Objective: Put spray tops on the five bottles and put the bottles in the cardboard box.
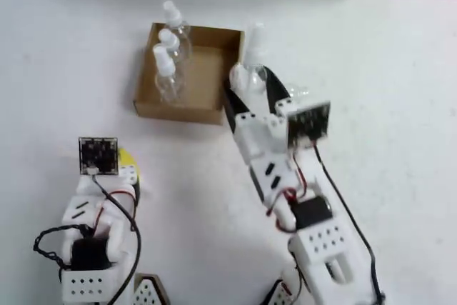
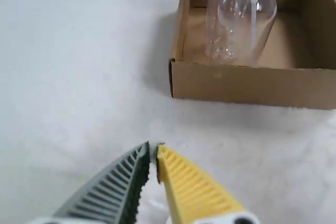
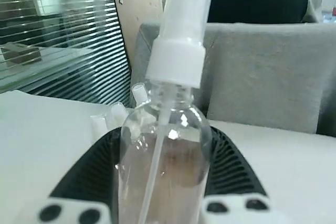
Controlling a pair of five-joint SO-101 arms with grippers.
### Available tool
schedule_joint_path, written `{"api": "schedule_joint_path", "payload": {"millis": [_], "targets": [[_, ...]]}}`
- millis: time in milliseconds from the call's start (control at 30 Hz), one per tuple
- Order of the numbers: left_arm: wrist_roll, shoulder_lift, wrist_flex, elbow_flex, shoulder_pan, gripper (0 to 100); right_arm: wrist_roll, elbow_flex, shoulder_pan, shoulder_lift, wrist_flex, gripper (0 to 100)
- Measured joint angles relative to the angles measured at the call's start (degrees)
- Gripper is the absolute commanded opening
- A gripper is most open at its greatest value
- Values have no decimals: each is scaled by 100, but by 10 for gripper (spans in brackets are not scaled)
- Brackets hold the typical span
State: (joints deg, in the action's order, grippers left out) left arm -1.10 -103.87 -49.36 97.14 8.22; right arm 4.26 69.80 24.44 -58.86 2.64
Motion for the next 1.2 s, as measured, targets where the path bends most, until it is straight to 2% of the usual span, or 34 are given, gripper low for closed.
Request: {"api": "schedule_joint_path", "payload": {"millis": [133,500,633,900,1200], "targets": [[-97,0,-141,0,0,21,53,-413,9,1081,475,18],[-105,0,-202,0,0,22,79,-1134,-26,4475,3402,18],[-352,0,-202,0,0,22,79,-1609,-185,5618,4097,16],[-651,0,-202,0,0,22,79,-2954,-642,7103,4431,16],[-651,0,-202,0,0,22,105,-4044,-651,8044,4466,16]]}}
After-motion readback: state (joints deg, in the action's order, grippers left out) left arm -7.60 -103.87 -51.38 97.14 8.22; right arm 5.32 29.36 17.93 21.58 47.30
